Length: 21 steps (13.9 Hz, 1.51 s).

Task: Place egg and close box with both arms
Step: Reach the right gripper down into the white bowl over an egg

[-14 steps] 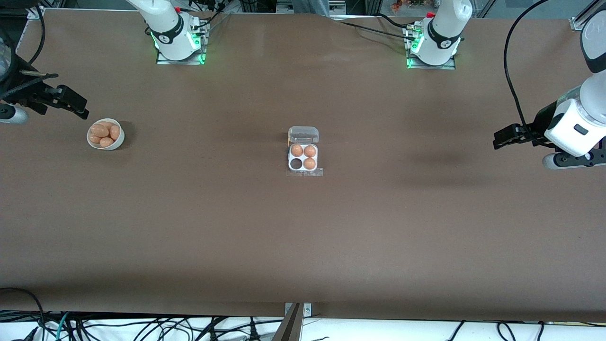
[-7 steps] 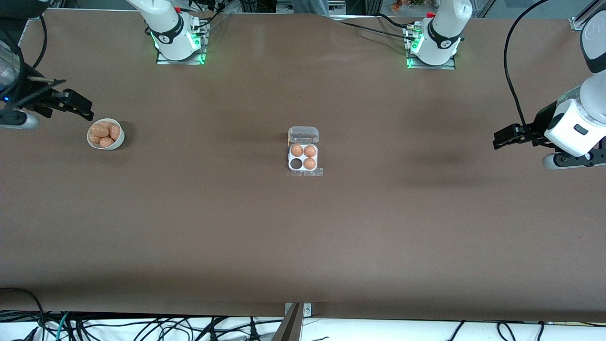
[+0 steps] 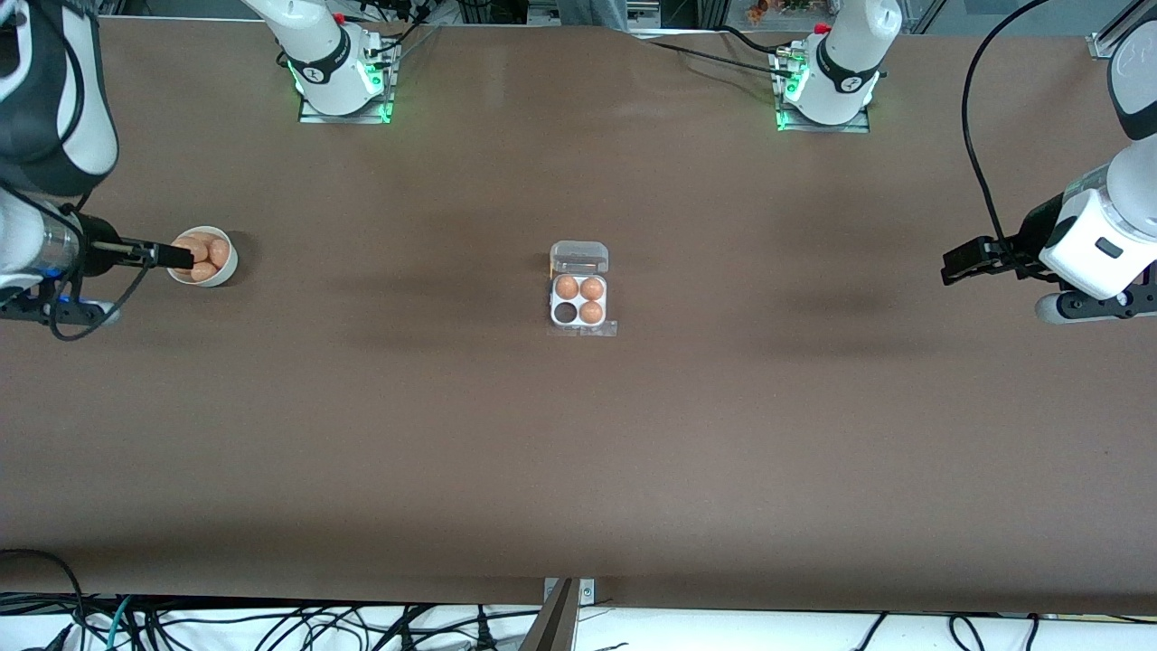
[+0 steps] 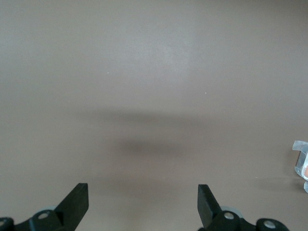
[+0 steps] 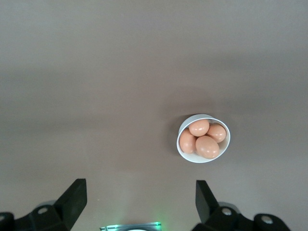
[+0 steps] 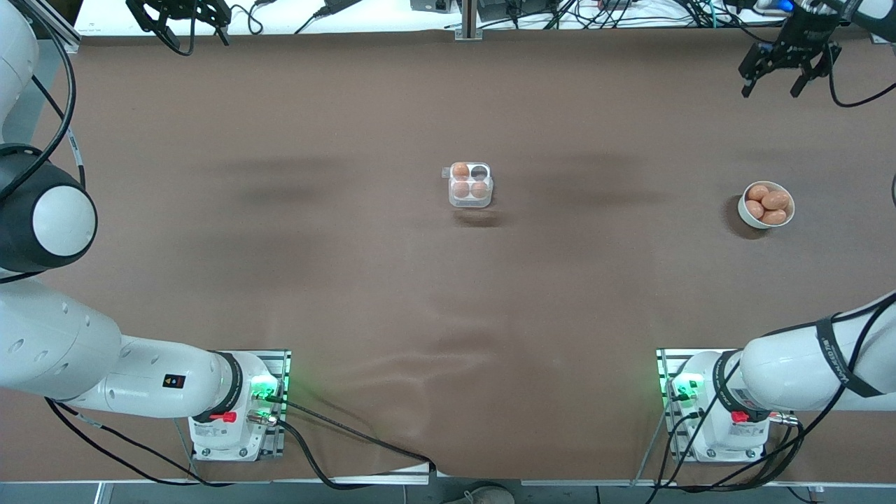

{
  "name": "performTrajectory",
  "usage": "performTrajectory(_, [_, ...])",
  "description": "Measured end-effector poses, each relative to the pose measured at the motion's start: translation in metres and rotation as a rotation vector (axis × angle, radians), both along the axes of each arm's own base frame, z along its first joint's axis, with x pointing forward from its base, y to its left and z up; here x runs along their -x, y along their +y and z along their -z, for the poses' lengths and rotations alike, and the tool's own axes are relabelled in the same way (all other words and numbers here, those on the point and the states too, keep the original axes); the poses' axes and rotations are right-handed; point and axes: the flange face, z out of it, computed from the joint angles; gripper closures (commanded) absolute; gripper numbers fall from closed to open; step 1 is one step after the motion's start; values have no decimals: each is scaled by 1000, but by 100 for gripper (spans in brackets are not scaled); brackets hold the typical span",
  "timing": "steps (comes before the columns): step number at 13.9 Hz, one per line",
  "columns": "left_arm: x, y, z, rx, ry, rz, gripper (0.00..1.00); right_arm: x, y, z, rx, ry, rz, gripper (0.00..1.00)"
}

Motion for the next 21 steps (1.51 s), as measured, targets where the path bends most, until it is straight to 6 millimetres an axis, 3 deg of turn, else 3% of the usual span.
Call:
performTrajectory(3, [0,0,0,0,0,0,0,15,-52,46,-22,-25,-62,0])
performTrajectory(5, [0,0,0,0,0,0,0,37,-92,78,-45,-68,-113,0])
performTrajectory(7, [0,1,0,0,0,-1,0,65,-119,111,-79,-122,-144,0])
performTrajectory(10, [0,3,0,0,0,-5,0,94,-125,149,-138,-176,-183,0])
performTrajectory(13, [0,3,0,0,0,-5,0,111,-128,170,-177,-194,-188,0])
performTrajectory(18, [0,3,0,0,0,-5,0,127,-155,183,-195,-178,-203,0])
performTrajectory(21, [-1,3,1,0,2,-5,0,132,-159,191,-217,-172,-178,2])
